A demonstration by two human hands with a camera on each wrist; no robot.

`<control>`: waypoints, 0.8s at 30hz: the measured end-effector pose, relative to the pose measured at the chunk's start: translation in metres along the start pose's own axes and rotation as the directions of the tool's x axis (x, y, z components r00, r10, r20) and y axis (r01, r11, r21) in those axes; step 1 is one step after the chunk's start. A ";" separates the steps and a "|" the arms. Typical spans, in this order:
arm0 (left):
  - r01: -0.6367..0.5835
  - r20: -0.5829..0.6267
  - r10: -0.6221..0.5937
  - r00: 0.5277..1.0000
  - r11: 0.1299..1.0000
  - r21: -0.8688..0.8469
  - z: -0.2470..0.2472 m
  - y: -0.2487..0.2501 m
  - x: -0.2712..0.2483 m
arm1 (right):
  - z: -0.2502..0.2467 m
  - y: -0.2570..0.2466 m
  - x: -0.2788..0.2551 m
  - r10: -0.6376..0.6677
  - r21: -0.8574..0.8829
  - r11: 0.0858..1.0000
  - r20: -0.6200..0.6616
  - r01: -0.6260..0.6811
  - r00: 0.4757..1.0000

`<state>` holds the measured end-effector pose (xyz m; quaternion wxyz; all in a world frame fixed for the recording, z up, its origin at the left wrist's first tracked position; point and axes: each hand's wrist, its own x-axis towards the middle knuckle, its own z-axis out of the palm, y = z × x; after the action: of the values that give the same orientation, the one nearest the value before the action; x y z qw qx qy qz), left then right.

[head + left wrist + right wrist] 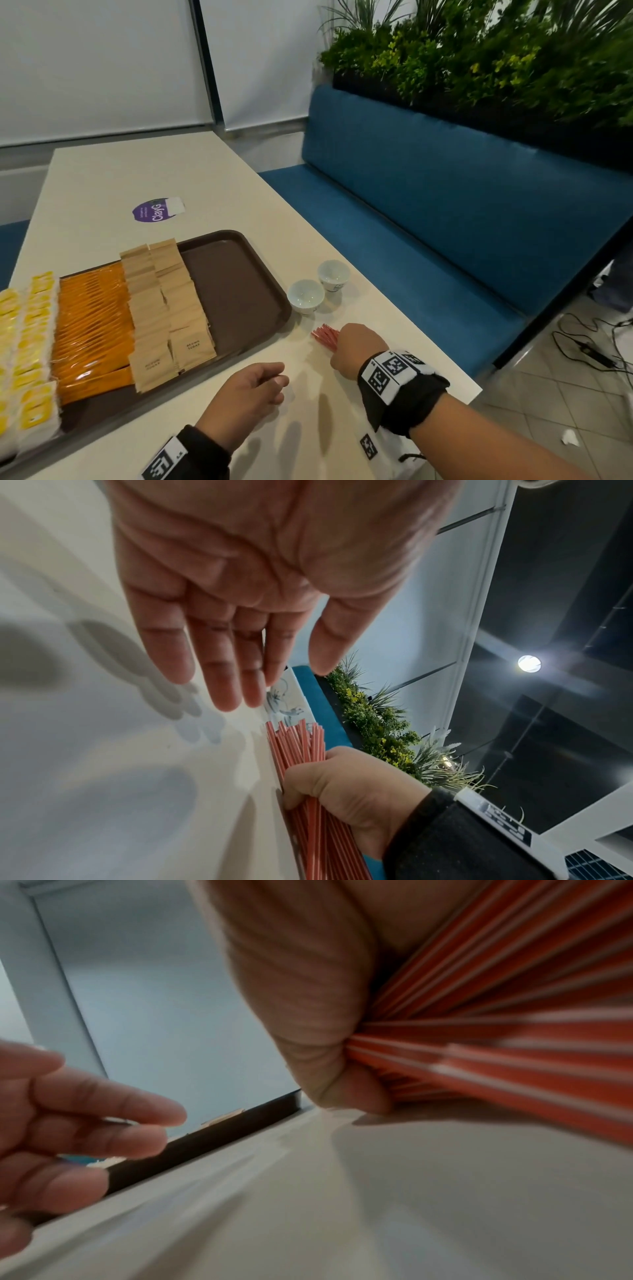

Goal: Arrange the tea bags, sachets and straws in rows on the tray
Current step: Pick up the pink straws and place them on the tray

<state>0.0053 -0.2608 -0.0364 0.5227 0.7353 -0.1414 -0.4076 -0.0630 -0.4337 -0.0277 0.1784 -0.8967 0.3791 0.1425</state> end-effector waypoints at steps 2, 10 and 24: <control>0.006 -0.005 -0.006 1.000 1.000 0.012 -0.003 -0.001 -0.001 | -0.003 0.001 0.000 0.000 0.034 0.999 0.000 0.000 1.000; -0.006 0.001 0.007 1.000 0.999 -0.041 -0.019 0.002 -0.003 | -0.022 0.005 -0.006 -0.107 0.701 0.713 0.124 -0.011 0.987; 0.261 0.182 -0.200 0.963 0.500 -0.826 -0.033 0.016 -0.014 | 0.003 -0.105 -0.050 -0.436 0.894 0.222 -0.267 0.390 0.859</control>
<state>0.0246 -0.2365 -0.0119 0.7480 0.3907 0.1555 -0.5136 -0.0201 -0.3330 0.0117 0.6913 -0.6973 0.1360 -0.1316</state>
